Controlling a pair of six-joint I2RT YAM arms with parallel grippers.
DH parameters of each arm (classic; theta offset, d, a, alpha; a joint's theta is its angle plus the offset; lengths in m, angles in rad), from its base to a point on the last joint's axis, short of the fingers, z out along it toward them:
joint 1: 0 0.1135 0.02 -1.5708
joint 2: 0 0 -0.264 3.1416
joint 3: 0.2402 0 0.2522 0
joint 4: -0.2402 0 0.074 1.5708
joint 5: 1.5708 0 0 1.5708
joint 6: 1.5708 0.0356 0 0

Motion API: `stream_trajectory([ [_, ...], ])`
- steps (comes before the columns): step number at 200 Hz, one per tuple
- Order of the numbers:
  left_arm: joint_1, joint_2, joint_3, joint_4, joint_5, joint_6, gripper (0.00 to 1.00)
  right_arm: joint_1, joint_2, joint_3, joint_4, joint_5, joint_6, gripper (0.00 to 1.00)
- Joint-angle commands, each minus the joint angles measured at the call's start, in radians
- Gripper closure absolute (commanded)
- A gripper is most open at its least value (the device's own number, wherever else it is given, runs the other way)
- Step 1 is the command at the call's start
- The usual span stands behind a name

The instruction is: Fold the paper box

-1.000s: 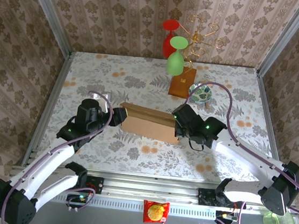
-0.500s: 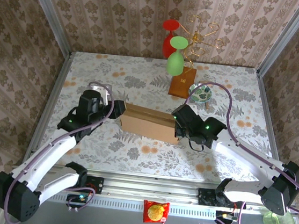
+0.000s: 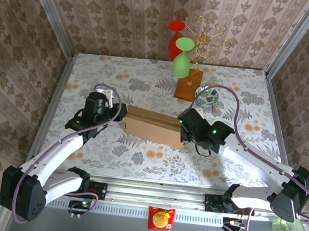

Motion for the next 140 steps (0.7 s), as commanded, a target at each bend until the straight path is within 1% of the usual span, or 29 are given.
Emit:
stream_trajectory([
  [1,-0.025,-0.024,-0.031,0.008,0.024,-0.016,0.73,0.013,-0.007,-0.001,-0.051,-0.009,-0.020,0.96],
  [15,-0.035,-0.029,-0.042,0.007,0.019,-0.020,0.73,0.015,-0.005,0.007,-0.053,-0.015,-0.025,0.91],
  [30,-0.038,-0.034,-0.054,0.009,0.009,-0.022,0.73,0.018,-0.002,0.012,-0.052,-0.032,-0.030,0.83],
  [54,-0.038,-0.034,-0.066,0.009,-0.004,-0.022,0.73,0.024,-0.011,0.024,-0.061,-0.056,-0.030,0.74],
  [112,-0.038,-0.016,-0.071,0.017,-0.019,-0.022,0.73,0.022,-0.078,0.047,-0.078,-0.143,-0.017,0.60],
  [116,-0.067,-0.016,-0.072,0.018,-0.020,-0.022,0.74,0.019,-0.081,0.044,-0.076,-0.151,-0.015,0.59],
  [140,-0.076,-0.012,-0.080,0.029,-0.024,-0.029,0.74,-0.005,-0.105,0.033,-0.056,-0.223,-0.002,0.55],
])
